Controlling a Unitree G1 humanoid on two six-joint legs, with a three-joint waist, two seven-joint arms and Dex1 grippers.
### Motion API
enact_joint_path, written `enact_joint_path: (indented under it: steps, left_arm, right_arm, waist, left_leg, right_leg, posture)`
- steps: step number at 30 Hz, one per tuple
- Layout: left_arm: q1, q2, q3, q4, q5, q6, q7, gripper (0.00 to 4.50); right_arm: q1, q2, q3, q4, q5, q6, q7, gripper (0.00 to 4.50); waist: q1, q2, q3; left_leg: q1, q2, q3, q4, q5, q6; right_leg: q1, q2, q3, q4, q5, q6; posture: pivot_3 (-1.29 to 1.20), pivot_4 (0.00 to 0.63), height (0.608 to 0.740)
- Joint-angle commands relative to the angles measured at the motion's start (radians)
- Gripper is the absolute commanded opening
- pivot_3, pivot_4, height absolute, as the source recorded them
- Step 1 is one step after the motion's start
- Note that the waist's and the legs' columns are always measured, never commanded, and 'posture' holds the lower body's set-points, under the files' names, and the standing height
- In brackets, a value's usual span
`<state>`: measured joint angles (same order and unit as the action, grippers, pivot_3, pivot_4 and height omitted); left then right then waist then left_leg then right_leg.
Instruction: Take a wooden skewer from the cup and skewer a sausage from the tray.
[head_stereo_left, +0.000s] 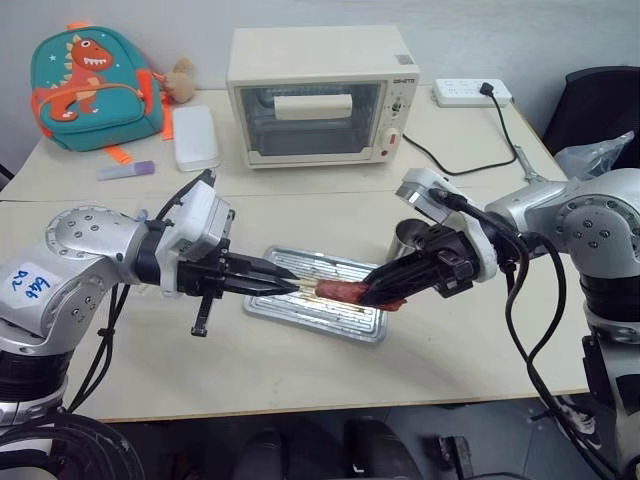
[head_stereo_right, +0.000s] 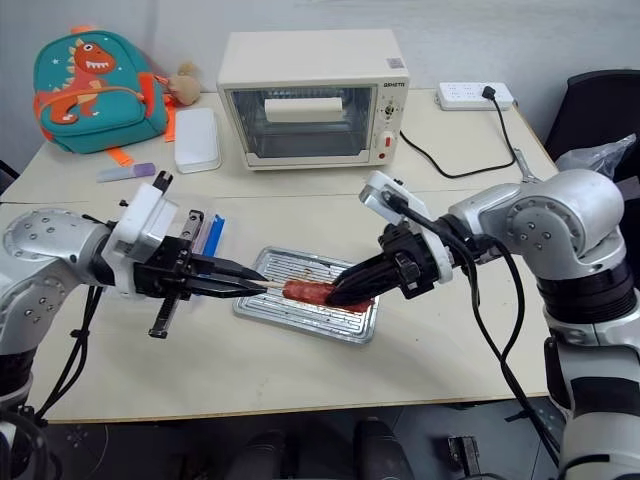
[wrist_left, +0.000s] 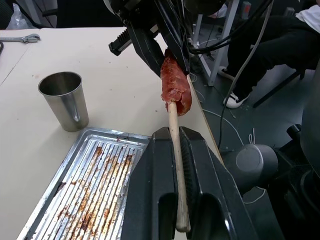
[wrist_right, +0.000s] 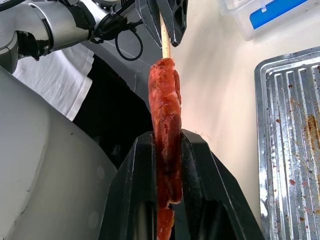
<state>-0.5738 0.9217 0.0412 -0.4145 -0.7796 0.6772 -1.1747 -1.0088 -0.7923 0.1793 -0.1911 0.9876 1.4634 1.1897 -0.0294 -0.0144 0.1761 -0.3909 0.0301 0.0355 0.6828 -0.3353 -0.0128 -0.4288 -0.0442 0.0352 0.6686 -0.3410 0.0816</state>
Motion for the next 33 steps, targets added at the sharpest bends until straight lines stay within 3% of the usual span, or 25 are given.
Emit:
enact_joint_path:
  steps: [1, 13, 23, 29, 33]
  left_arm:
    - [0.004, 0.009, 0.016, -0.02, -0.001, -0.006, -0.01, 0.0]
    - [0.029, 0.025, 0.044, -0.041, -0.027, 0.019, -0.01, 0.0]
    - [0.029, 0.031, 0.049, -0.042, -0.04, 0.034, -0.021, 0.0]
    - [0.072, 0.037, 0.071, -0.027, -0.019, 0.026, -0.004, 0.0]
    - [0.181, 0.039, 0.161, -0.01, -0.012, 0.033, 0.058, 0.0]
  right_arm:
    - [-0.027, -0.008, -0.046, -0.024, 0.023, -0.018, 0.007, 0.56]
    - [-0.032, -0.008, -0.04, -0.002, 0.01, -0.029, 0.004, 0.56]
    - [-0.039, -0.002, -0.031, 0.017, -0.004, -0.041, -0.011, 3.04]
    - [-0.045, -0.015, -0.029, 0.02, -0.047, -0.09, -0.02, 3.04]
    - [-0.065, -0.037, -0.068, 0.014, -0.074, -0.15, -0.024, 3.04]
  waist:
    - [0.0, 0.0, 0.0]
    - [0.0, 0.0, 0.0]
    - [0.0, 0.0, 0.0]
    - [-0.001, 0.0, 0.0]
    - [-0.003, 0.0, 0.0]
  left_leg:
    - [0.0, 0.0, 0.0, 0.0, 0.0, 0.0]
    - [0.0, 0.0, 0.0, 0.0, 0.0, 0.0]
    - [0.0, 0.0, 0.0, 0.0, 0.0, 0.0]
    - [0.0, 0.0, 0.0, 0.0, 0.0, 0.0]
    - [0.0, 0.0, 0.0, 0.0, 0.0, 0.0]
  right_leg:
    - [0.0, 0.0, 0.0, 0.0, 0.0, 0.0]
    - [0.0, 0.0, 0.0, 0.0, 0.0, 0.0]
    - [0.0, 0.0, 0.0, 0.0, 0.0, 0.0]
    - [0.0, 0.0, 0.0, 0.0, 0.0, 0.0]
    - [-0.001, 0.0, 0.0, 0.0, 0.0, 0.0]
  posture:
    - [0.0, 0.15, 0.74]
    - [0.0, 0.15, 0.74]
    - [0.0, 0.15, 0.74]
    - [0.0, 0.15, 0.74]
    - [0.0, 0.15, 0.74]
